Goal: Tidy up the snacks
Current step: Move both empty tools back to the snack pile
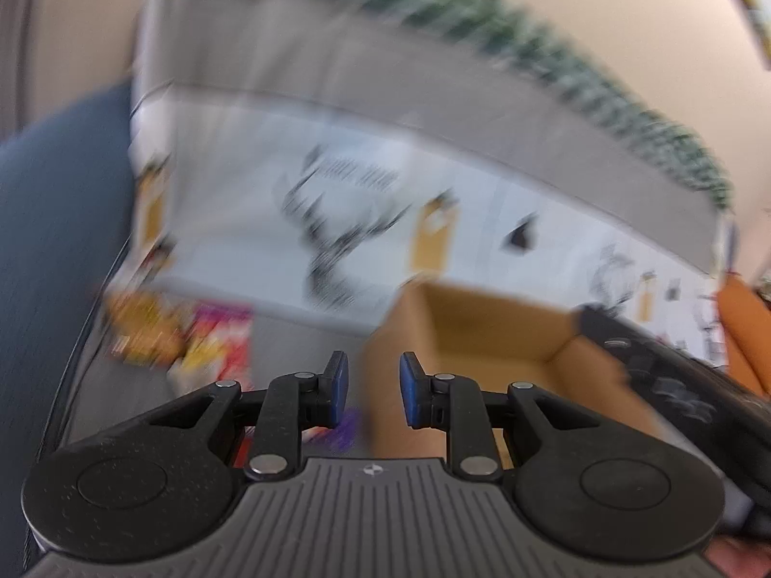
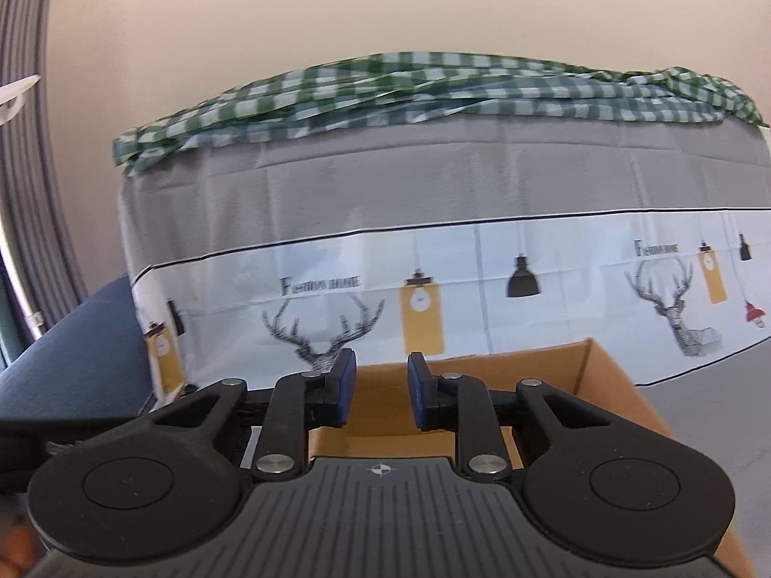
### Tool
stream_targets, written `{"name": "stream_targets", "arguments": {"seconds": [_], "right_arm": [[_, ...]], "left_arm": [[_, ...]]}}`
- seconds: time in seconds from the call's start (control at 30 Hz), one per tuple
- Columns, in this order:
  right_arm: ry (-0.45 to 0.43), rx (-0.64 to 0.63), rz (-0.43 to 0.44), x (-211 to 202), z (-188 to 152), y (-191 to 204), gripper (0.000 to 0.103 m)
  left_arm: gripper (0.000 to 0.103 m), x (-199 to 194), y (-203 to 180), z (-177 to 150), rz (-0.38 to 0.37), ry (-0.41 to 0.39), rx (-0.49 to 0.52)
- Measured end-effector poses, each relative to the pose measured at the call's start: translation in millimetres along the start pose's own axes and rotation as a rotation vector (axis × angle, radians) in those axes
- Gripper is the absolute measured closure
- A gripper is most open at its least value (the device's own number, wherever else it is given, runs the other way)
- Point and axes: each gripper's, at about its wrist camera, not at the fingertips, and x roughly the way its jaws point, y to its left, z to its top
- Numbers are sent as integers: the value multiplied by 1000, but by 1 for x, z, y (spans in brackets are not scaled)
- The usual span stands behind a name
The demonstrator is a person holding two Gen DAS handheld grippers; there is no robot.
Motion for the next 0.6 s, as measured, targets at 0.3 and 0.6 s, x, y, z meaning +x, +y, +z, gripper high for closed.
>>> {"name": "stream_targets", "arguments": {"seconds": [0.3, 0.6], "right_arm": [[72, -27, 77, 10, -17, 34, 79], [260, -19, 177, 29, -45, 60, 78]], "left_arm": [[77, 34, 66, 0, 84, 118, -114], [65, 73, 119, -23, 130, 263, -258]]}}
